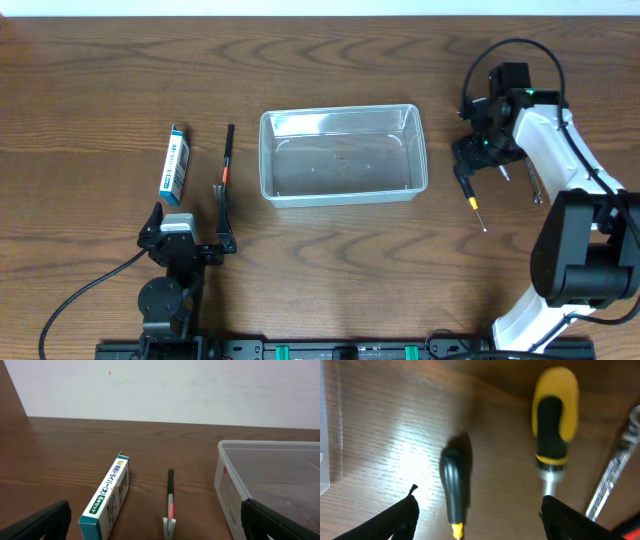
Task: Pack container
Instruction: 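Move the right gripper over the small black-handled screwdriver, then lower the right gripper and grasp the black-handled screwdriver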
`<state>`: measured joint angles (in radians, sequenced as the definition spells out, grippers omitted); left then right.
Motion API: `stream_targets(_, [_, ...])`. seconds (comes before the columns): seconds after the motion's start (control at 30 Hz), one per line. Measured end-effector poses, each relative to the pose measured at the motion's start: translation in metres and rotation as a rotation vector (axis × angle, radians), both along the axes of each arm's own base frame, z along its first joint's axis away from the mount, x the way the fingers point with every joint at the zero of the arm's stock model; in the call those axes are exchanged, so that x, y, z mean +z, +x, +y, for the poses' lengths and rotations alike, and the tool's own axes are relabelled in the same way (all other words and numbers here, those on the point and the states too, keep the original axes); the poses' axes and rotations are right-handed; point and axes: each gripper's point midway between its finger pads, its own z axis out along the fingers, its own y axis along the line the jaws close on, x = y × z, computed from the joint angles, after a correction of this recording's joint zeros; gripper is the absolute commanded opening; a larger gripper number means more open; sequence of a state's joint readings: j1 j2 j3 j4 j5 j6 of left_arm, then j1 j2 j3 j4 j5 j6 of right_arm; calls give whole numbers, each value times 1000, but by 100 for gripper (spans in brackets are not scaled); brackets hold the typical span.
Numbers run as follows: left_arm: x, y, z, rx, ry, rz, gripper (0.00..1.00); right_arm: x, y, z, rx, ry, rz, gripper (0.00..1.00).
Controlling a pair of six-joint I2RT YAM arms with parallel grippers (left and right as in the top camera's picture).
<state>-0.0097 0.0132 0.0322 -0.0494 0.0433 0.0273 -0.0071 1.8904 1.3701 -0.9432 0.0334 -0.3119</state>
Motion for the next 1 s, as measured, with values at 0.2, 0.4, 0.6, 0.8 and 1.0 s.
stream_targets(0.2, [0, 0, 0, 0, 0, 0, 98, -32, -3, 7, 50, -3, 75, 71])
stream_targets(0.4, [0, 0, 0, -2, 0, -1, 98, -55, -5, 8, 55, -9, 129, 67])
stream_targets(0.6, [0, 0, 0, -2, 0, 0, 98, -57, -3, 10, 46, 3, 129, 58])
stream_targets(0.8, [0, 0, 0, -2, 0, 0, 98, -57, -2, 10, 39, 6, 124, 46])
stream_targets(1.0, [0, 0, 0, -2, 0, 0, 98, -56, -1, 10, 37, -12, 123, 46])
